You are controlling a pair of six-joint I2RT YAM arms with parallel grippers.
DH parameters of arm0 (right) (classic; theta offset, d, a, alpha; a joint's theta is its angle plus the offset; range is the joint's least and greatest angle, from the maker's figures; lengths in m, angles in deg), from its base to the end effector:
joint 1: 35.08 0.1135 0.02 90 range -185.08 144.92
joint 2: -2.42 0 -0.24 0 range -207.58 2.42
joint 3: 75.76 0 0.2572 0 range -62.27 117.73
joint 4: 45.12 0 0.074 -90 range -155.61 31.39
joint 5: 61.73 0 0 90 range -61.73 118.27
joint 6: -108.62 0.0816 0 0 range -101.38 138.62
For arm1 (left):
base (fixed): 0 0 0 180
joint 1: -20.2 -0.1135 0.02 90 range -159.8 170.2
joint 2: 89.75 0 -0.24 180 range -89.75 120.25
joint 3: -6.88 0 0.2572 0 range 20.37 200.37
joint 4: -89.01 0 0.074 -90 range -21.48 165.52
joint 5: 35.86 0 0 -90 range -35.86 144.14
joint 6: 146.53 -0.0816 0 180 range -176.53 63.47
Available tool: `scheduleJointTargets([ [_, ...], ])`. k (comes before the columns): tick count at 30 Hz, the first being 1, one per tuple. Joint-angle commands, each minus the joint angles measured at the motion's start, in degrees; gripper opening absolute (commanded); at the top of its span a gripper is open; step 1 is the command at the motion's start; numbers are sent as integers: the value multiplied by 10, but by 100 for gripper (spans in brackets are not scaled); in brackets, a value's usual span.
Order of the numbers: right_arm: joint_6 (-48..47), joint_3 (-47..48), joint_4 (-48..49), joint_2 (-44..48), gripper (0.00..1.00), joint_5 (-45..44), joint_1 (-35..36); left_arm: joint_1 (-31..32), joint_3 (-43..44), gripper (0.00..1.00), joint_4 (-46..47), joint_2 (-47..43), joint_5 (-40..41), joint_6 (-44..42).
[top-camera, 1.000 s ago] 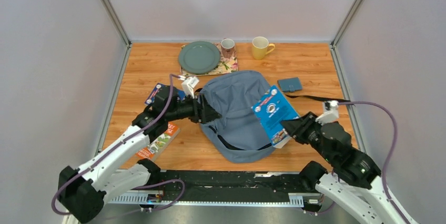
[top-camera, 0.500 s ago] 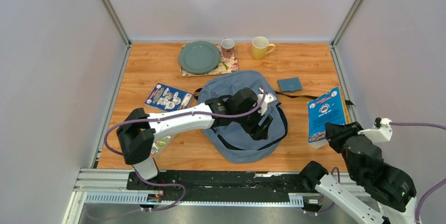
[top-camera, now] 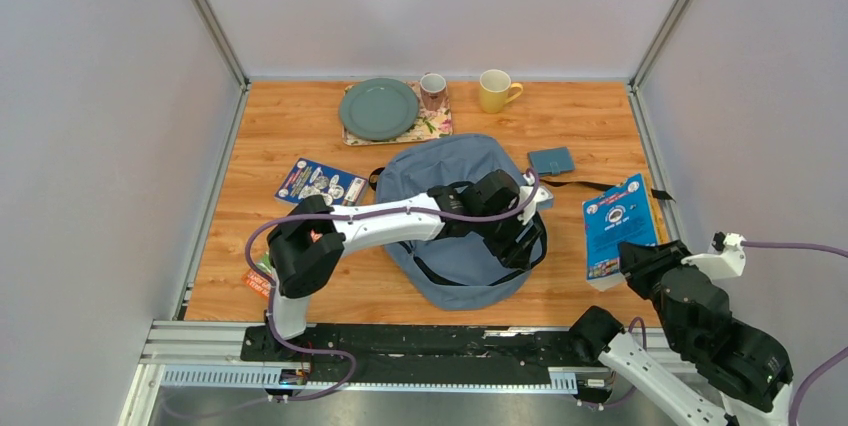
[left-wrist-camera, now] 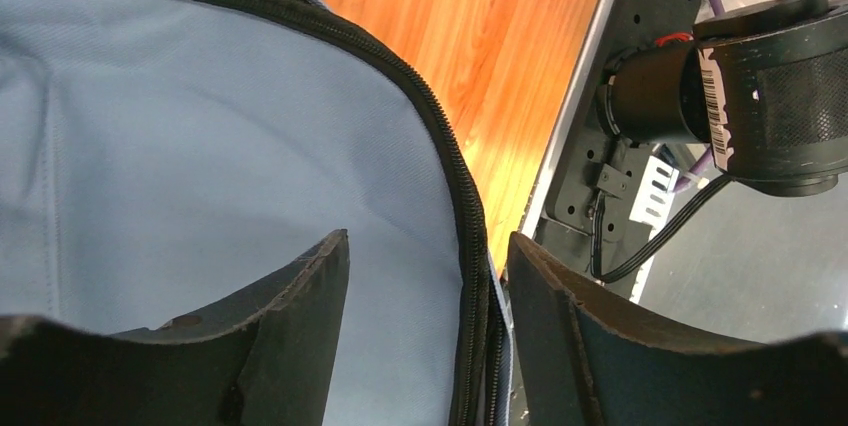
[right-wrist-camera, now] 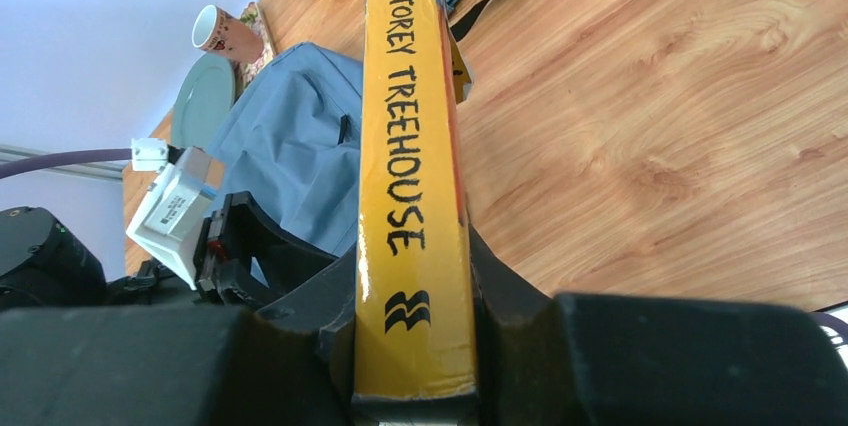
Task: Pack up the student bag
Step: Place the book in the student bag.
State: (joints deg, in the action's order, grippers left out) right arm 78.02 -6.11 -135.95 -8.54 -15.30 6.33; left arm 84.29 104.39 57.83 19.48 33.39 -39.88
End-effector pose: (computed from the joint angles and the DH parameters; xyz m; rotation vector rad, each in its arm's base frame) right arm 0.0603 -0.0218 0.3081 0.7246 1.8441 0.3312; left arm 0.1754 -0.4273 0.1855 1.2030 2.2358 -1.0675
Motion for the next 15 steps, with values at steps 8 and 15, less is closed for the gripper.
scheduleJointTargets([
  [8, 28, 5, 18, 27, 0, -16, 0, 10, 31, 52, 29, 40, -32, 15],
  [15, 32, 1, 10, 31, 0, -12, 0, 9, 35, 1, 24, 43, -26, 16],
])
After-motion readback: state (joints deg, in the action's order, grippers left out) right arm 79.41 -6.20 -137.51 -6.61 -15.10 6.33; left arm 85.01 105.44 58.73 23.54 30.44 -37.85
